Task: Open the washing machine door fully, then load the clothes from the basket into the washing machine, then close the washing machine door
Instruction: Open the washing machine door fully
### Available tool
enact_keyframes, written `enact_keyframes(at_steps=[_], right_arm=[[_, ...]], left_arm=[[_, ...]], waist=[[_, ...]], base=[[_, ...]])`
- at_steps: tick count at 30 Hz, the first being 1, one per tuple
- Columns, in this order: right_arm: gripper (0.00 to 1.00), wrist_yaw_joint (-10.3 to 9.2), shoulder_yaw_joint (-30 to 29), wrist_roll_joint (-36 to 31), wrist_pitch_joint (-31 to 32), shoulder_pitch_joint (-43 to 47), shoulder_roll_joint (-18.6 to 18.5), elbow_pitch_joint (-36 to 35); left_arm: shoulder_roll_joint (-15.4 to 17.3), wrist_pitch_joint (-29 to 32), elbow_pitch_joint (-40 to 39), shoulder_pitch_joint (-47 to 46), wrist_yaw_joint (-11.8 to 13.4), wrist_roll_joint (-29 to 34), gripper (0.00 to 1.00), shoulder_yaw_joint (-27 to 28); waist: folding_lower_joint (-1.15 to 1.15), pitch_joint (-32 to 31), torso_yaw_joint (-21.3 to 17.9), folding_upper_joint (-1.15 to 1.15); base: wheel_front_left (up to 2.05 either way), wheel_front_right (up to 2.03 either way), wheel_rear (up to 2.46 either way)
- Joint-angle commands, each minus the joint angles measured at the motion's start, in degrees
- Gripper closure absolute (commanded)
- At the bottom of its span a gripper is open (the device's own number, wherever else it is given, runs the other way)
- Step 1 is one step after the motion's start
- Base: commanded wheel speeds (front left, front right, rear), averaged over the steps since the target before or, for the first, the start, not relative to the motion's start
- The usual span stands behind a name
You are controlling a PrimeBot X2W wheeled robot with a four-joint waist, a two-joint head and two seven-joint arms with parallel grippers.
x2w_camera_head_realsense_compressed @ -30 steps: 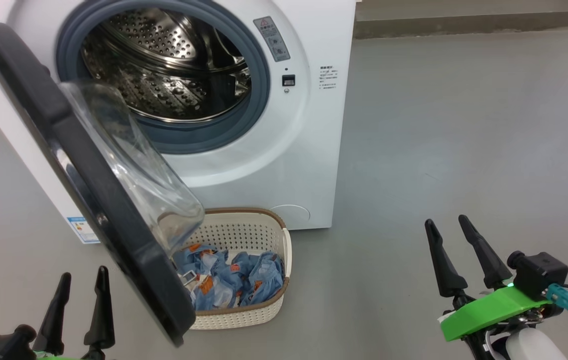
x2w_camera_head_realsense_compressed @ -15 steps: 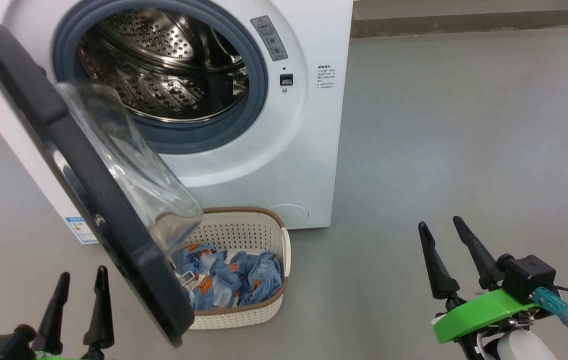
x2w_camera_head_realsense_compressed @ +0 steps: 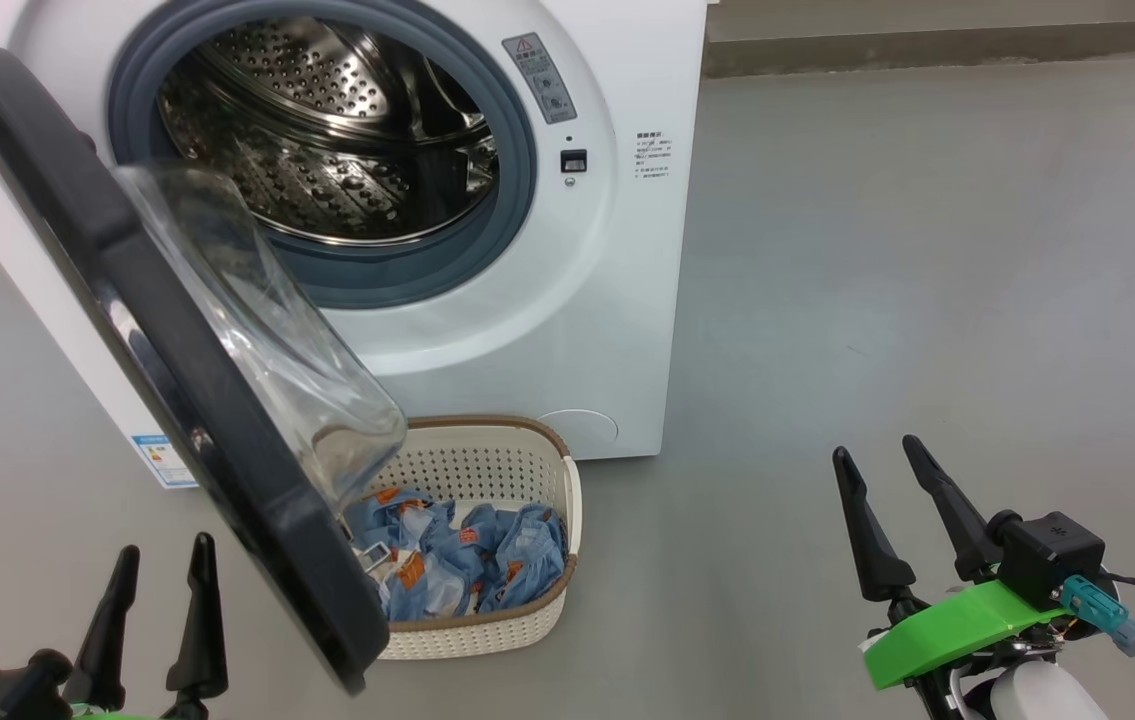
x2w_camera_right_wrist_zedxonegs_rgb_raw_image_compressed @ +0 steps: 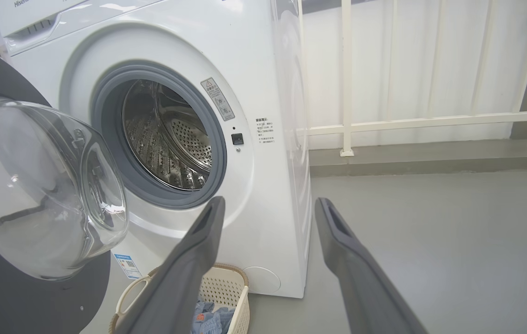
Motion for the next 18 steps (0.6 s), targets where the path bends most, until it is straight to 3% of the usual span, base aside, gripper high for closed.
enact_keyframes(at_steps=[1, 18], right_arm=[[0.0, 0.33, 0.96, -0.25, -0.7, -0.38, -0.05, -1.17], [0.0, 0.33, 0.96, 0.54, -0.71, -0.76, 0.27, -0.95]], left_arm=[[1.06, -0.37, -1.02, -1.31, -0.12, 0.12, 0.0, 2.08], [1.01, -0.37, -1.07, -1.43, -0.12, 0.13, 0.0, 2.29]], waist=[[0.0, 0.0, -0.02, 0.0], [0.0, 0.08, -0.35, 0.0]], base=[[0.0, 0.0, 0.0], [0.0, 0.0, 0.0]])
